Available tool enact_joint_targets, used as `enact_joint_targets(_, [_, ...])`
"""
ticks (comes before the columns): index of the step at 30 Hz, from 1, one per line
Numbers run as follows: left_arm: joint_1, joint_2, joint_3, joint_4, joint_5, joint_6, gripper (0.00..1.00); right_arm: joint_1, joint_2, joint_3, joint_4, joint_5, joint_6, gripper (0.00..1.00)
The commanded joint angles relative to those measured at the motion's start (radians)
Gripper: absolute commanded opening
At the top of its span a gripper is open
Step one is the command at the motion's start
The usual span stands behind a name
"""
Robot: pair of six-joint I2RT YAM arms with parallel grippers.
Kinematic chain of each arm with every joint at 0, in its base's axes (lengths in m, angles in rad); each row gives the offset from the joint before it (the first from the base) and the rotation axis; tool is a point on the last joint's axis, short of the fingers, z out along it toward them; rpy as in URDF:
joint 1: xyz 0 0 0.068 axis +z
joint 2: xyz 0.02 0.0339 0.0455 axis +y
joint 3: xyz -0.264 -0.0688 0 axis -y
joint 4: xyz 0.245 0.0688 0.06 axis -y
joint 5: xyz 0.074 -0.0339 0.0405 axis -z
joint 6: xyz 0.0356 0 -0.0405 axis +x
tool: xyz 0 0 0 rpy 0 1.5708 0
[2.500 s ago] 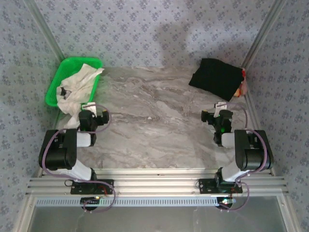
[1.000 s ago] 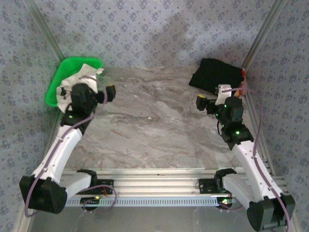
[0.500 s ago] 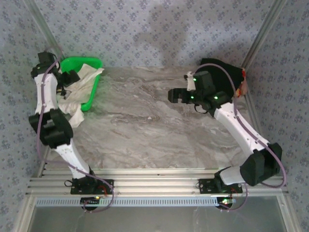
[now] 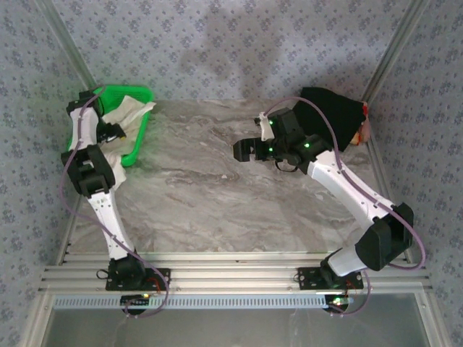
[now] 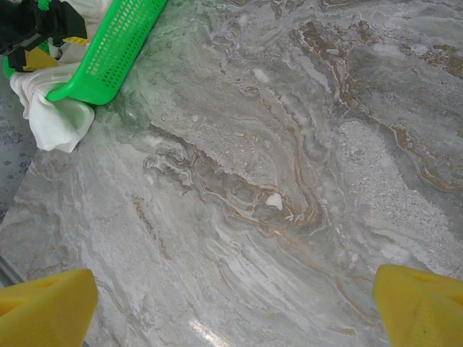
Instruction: Fold and stack the t-shirts
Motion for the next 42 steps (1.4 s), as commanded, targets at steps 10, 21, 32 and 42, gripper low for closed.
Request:
enact_joint_targets(10, [0.009,-0.001,0.04,-0.161,0.055,0.008,0.21,-0.001,-0.033,0.057,-0.031,0.0,0.012,1.0])
enact_joint_targets(21, [-0.002,-0.253,0.11,-0.022,0.224,-0.074,0.0,-0.005,-0.074,0.019,0.043,0.07,0.035,1.0])
enact_joint_targets(32, [0.016,-0.318,0.304,-0.102,0.266,-0.132,0.1,-0.009,-0.076,-0.042,0.118,0.083,0.069,1.0])
enact_joint_targets(42, [0.021,-0.125,0.213,-0.201,0.042,-0.116,0.77,-0.01,-0.099,-0.074,0.114,0.03,0.071,1.0])
